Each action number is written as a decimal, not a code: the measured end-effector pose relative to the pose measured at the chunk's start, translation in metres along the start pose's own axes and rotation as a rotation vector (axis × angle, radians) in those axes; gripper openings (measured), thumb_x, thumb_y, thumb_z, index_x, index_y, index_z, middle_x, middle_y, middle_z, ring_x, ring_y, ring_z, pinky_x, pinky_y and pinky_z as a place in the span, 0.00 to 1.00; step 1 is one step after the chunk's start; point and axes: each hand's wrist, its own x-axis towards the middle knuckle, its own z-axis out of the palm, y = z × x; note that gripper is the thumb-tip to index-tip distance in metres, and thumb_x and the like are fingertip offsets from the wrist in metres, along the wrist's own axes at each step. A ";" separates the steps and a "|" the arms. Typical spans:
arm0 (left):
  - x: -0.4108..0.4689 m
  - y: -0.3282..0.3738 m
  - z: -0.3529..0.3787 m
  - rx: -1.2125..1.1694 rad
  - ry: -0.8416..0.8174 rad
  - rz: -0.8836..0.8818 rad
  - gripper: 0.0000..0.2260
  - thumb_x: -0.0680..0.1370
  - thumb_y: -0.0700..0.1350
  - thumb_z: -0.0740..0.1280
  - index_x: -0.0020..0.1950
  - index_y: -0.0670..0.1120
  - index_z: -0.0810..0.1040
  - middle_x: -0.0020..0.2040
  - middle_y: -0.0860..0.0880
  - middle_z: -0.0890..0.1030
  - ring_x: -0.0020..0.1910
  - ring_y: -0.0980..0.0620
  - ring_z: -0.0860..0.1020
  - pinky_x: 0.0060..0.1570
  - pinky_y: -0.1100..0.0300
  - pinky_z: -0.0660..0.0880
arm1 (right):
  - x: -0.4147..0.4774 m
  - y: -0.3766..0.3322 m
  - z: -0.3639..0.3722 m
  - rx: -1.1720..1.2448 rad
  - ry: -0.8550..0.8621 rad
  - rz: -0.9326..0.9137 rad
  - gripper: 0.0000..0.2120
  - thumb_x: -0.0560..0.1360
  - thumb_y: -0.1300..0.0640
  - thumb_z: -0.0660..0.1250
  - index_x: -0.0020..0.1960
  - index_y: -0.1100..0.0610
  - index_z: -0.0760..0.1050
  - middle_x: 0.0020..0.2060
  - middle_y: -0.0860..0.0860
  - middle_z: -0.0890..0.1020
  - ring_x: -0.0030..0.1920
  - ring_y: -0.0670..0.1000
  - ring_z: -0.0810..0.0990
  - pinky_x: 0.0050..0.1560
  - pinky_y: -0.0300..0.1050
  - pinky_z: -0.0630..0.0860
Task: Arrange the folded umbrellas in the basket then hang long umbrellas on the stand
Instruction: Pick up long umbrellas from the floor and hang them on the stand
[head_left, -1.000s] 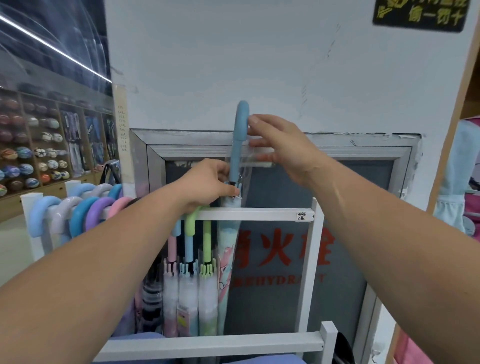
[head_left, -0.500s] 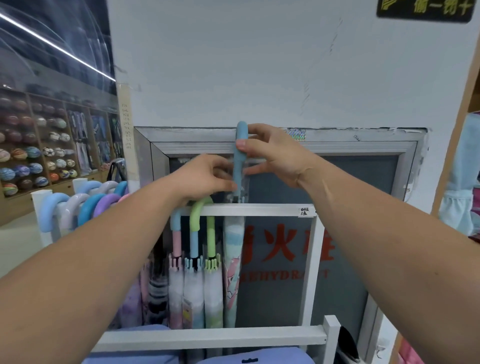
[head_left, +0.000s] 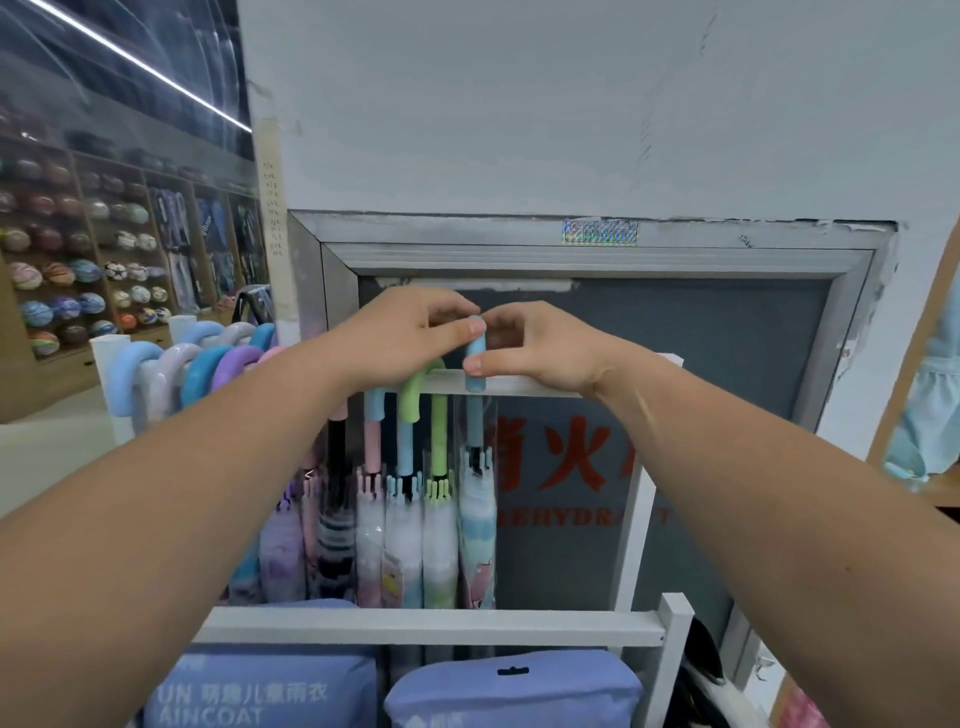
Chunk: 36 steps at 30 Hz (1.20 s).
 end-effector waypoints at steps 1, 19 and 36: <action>-0.001 -0.001 0.001 0.048 -0.022 0.008 0.16 0.80 0.57 0.65 0.65 0.54 0.79 0.60 0.57 0.82 0.59 0.60 0.78 0.64 0.57 0.73 | 0.000 0.001 0.001 -0.019 -0.020 0.012 0.34 0.60 0.37 0.79 0.59 0.55 0.80 0.50 0.51 0.86 0.55 0.51 0.84 0.66 0.55 0.76; -0.009 -0.003 0.019 0.261 -0.049 0.033 0.17 0.80 0.58 0.65 0.66 0.54 0.80 0.64 0.54 0.81 0.64 0.55 0.77 0.64 0.52 0.73 | -0.029 -0.007 -0.001 -0.525 -0.087 0.104 0.31 0.72 0.35 0.71 0.68 0.52 0.75 0.61 0.50 0.82 0.60 0.52 0.79 0.62 0.50 0.75; -0.078 0.142 0.155 0.345 0.124 0.243 0.23 0.76 0.63 0.62 0.62 0.50 0.79 0.60 0.50 0.81 0.61 0.45 0.76 0.64 0.49 0.71 | -0.321 0.056 -0.056 -0.540 0.354 0.189 0.24 0.77 0.44 0.69 0.69 0.54 0.75 0.66 0.50 0.79 0.67 0.50 0.75 0.68 0.45 0.69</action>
